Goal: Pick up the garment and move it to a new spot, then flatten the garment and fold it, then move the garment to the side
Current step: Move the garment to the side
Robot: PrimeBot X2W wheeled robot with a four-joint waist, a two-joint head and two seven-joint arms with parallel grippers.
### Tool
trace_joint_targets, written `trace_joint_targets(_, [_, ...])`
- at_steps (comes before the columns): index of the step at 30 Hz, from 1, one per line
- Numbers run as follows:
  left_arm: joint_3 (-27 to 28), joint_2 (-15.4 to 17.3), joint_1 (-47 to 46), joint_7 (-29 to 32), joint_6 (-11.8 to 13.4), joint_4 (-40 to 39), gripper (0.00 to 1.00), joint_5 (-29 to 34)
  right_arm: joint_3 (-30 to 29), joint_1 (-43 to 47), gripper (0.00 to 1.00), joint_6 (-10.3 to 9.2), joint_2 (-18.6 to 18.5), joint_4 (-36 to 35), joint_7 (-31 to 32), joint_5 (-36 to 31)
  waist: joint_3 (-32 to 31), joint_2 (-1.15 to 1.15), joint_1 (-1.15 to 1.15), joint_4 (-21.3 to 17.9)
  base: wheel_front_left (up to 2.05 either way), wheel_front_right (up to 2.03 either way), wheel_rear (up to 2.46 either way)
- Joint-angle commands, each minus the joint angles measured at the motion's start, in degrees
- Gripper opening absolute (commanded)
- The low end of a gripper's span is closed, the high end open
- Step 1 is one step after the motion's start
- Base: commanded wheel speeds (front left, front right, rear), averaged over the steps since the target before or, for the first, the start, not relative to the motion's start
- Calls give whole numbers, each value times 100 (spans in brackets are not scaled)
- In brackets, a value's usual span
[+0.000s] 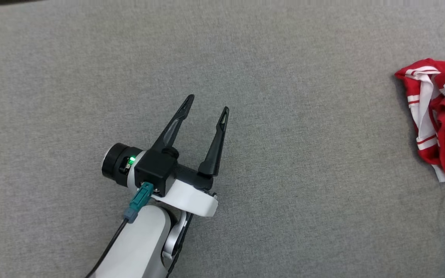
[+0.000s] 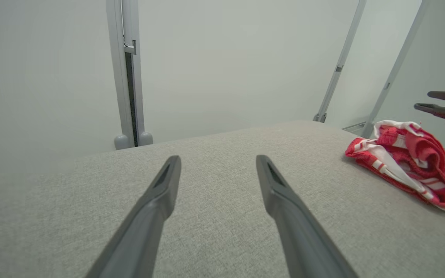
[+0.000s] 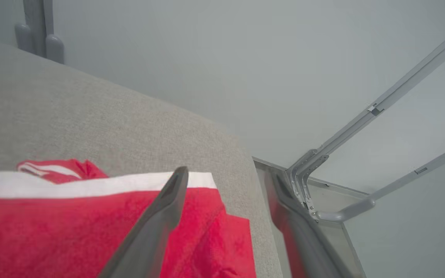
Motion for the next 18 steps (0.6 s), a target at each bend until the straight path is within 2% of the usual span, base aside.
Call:
trace_joint_targets(1, [66,27,96,1,48,-30,100,-34,-46,-10,100,-13,68,-130,-54,-6,-350,0,0,136,0,0,0])
trace_joint_targets(5, [304,27,367,1,133,-146,100,-86,-326,272,100,-13,482,-813,-87,117,-796,0,0,314,0,0,0])
trace_joint_targets(9, [597,26,646,1,161,-258,100,-83,-914,777,100,-13,1004,-1795,-90,146,-1147,0,0,532,0,0,0])
trace_joint_targets(14, [906,26,1005,1,120,-325,100,-88,-1562,1665,100,-9,1877,-2892,-81,-125,-1467,0,0,805,0,0,0])
trace_joint_targets(18, [1061,25,1316,1,87,-317,100,-53,-1716,2354,100,-10,2586,-3438,-81,-334,-1664,0,0,951,0,0,0])
